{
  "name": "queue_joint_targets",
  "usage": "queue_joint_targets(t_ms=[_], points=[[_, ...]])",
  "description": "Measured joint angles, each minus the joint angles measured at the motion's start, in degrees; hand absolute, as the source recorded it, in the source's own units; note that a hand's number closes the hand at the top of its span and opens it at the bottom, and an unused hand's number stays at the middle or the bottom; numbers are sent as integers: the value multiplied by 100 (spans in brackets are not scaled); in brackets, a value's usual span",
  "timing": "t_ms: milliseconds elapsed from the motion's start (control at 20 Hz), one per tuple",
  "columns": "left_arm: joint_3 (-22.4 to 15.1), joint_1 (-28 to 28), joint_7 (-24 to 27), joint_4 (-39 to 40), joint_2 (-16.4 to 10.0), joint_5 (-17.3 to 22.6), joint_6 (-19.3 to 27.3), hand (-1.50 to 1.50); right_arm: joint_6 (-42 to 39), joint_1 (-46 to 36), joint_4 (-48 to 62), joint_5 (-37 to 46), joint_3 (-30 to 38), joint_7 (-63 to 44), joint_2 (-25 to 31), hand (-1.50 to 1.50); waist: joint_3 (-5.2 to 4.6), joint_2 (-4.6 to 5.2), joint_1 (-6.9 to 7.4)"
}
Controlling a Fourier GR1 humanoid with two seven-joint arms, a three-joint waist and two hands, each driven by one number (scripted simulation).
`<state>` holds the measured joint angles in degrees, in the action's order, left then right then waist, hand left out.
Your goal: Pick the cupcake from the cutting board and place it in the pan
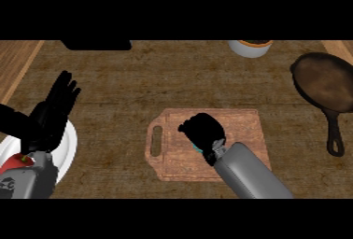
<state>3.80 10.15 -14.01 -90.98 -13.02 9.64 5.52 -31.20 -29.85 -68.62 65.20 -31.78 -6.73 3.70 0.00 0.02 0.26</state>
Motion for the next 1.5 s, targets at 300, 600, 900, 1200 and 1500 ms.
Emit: queue_joint_targets(t_ms=[300, 600, 900, 1200, 1500], points=[[-5, -122, -98, -220, 93, -93, 9, 0, 462, -35, 338, 266, -36, 426, -200, 150, -4, -11, 3], [-42, -205, -62, -243, 229, -204, -48, 0, 561, 131, 297, 386, 204, 863, -187, 150, -1, -6, -9], [31, -232, 75, -181, 214, -203, -69, 0, 944, -177, 887, 14, 1960, -362, -84, 150, 5, 54, -30], [-9, -79, -9, -166, 213, -199, -90, 0, 1930, -813, 1409, 111, 3205, -1773, 166, 150, 6, 72, 61], [-18, 31, -46, -60, 230, -220, -90, 0, 2777, -1598, 1449, 916, 3166, -2574, 485, 150, 0, 35, 71]])
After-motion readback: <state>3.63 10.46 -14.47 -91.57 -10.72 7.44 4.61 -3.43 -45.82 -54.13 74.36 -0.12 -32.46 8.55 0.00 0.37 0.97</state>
